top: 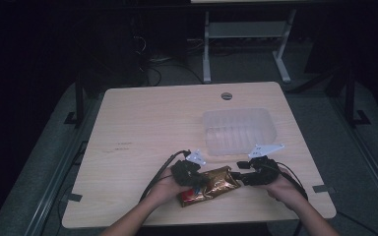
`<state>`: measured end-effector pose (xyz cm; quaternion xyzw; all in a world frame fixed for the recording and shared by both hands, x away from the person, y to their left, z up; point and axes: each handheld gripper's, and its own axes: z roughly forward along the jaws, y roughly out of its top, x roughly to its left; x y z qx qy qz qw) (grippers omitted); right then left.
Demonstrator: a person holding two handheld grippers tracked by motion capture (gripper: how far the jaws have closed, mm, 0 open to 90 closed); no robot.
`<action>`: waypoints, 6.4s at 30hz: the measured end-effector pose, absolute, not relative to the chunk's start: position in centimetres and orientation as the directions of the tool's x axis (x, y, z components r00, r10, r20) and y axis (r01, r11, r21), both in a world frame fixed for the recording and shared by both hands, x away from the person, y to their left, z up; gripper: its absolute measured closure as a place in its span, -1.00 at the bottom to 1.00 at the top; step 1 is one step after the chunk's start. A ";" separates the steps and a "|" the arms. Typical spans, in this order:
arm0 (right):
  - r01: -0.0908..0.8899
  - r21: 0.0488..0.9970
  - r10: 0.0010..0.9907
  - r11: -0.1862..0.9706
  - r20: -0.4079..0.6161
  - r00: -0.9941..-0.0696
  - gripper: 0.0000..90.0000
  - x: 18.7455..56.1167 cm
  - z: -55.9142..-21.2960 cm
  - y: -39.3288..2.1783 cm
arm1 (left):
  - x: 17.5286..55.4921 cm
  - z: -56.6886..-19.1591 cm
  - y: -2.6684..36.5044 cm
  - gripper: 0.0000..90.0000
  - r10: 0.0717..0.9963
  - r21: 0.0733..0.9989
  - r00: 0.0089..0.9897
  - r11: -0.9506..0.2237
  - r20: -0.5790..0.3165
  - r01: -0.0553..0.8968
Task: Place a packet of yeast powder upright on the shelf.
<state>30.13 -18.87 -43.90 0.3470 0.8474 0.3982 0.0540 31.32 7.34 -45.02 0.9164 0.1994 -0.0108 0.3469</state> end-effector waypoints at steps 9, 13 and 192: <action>0.601 0.661 0.626 0.450 0.247 -0.740 0.52 30.9 -45.0 -18.0 | 31.3 -45.2 7.5 1.00 0.358 0.643 0.918 -0.666 -0.168 0.377; 0.604 0.650 0.611 0.461 0.261 -0.747 0.84 31.1 -45.5 -17.6 | 31.3 -45.2 7.5 1.00 0.357 0.645 0.920 -0.667 -0.162 0.373; 0.403 0.895 0.871 0.191 0.034 -0.489 1.00 34.8 -30.3 -32.2 | 29.7 -43.5 14.6 -0.31 0.405 0.646 0.906 -0.661 -0.121 0.382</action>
